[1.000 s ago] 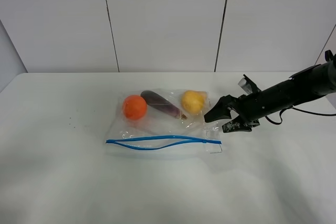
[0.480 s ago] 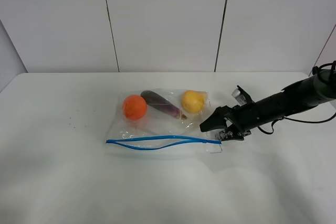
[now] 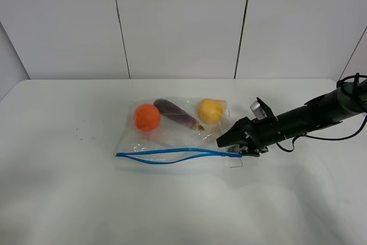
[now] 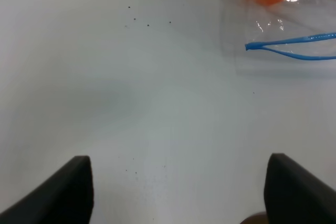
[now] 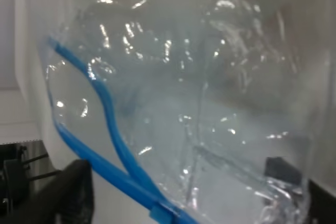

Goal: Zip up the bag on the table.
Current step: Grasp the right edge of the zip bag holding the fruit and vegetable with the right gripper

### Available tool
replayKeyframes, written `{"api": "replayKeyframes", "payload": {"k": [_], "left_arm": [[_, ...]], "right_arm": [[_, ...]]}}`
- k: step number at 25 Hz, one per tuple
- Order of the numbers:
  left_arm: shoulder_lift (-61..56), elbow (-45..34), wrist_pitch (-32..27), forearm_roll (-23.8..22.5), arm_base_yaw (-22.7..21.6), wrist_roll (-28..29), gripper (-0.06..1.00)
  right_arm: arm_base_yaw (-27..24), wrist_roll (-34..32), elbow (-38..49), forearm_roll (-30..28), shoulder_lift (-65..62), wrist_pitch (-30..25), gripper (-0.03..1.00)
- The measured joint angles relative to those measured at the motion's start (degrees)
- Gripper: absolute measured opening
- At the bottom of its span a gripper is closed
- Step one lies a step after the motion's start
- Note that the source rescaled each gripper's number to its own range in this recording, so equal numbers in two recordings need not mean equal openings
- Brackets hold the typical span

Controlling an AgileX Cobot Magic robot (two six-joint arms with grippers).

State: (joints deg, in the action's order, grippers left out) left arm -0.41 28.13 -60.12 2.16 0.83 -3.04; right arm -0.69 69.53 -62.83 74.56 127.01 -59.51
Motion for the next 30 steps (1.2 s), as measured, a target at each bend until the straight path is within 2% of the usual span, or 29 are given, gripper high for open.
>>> {"api": "replayKeyframes", "payload": {"k": [3, 6, 30], "left_arm": [[0.00, 0.00, 0.00, 0.00, 0.00, 0.00, 1.00], [0.00, 0.00, 0.00, 0.00, 0.00, 0.00, 1.00], [0.00, 0.00, 0.00, 0.00, 0.00, 0.00, 1.00]], "right_arm": [[0.00, 0.00, 0.00, 0.00, 0.00, 0.00, 0.62], [0.00, 0.00, 0.00, 0.00, 0.00, 0.00, 0.60], [0.00, 0.00, 0.00, 1.35, 0.00, 2.19, 0.59]]}}
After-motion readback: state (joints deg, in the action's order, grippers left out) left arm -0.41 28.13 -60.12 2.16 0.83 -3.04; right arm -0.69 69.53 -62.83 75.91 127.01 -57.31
